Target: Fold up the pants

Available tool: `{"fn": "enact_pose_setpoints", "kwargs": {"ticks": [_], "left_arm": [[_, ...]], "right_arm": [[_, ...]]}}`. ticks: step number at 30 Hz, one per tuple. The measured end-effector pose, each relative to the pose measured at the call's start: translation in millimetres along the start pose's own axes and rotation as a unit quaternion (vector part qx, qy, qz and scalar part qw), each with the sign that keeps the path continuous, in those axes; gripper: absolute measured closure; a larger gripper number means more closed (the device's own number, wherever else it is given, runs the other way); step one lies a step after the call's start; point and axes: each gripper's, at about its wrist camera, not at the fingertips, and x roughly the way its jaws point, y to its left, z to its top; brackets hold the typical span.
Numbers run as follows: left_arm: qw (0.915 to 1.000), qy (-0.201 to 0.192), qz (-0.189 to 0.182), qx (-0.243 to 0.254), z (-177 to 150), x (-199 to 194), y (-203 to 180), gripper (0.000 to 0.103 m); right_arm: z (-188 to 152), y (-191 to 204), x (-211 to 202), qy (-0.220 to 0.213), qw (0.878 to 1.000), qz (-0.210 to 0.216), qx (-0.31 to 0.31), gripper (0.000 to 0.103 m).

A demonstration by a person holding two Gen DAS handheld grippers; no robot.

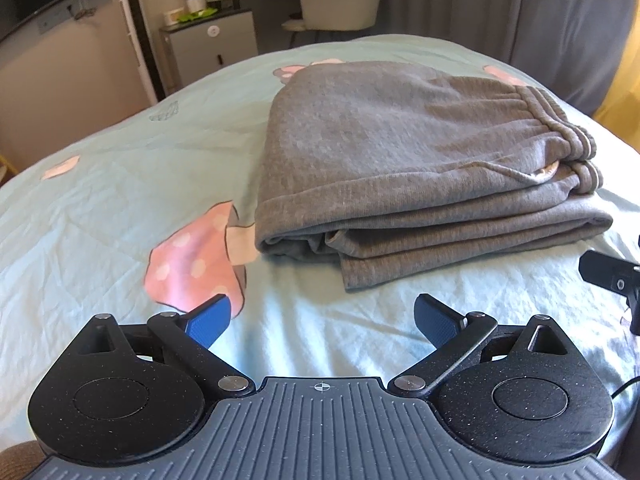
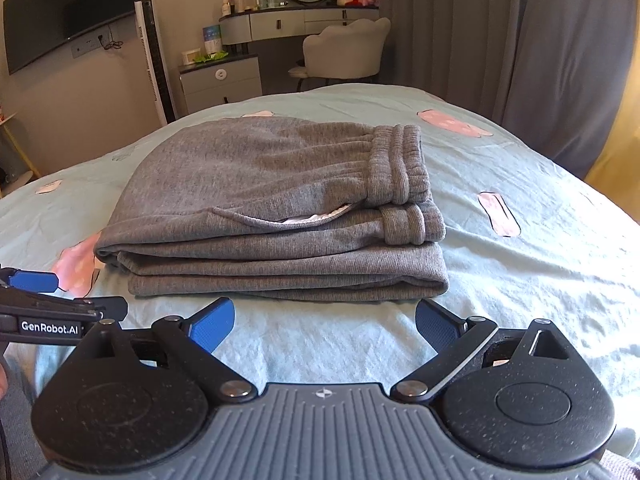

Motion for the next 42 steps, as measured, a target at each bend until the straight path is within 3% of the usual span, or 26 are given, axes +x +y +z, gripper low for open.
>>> {"fn": "enact_pose_setpoints", "kwargs": {"ticks": [42], "left_arm": [[0.9999, 0.004, 0.001, 0.011, -1.3, 3.3, -4.1, 0.002]], "right_arm": [[0.4, -0.7, 0.2, 0.001, 1.000, 0.000, 0.001, 0.005]]}}
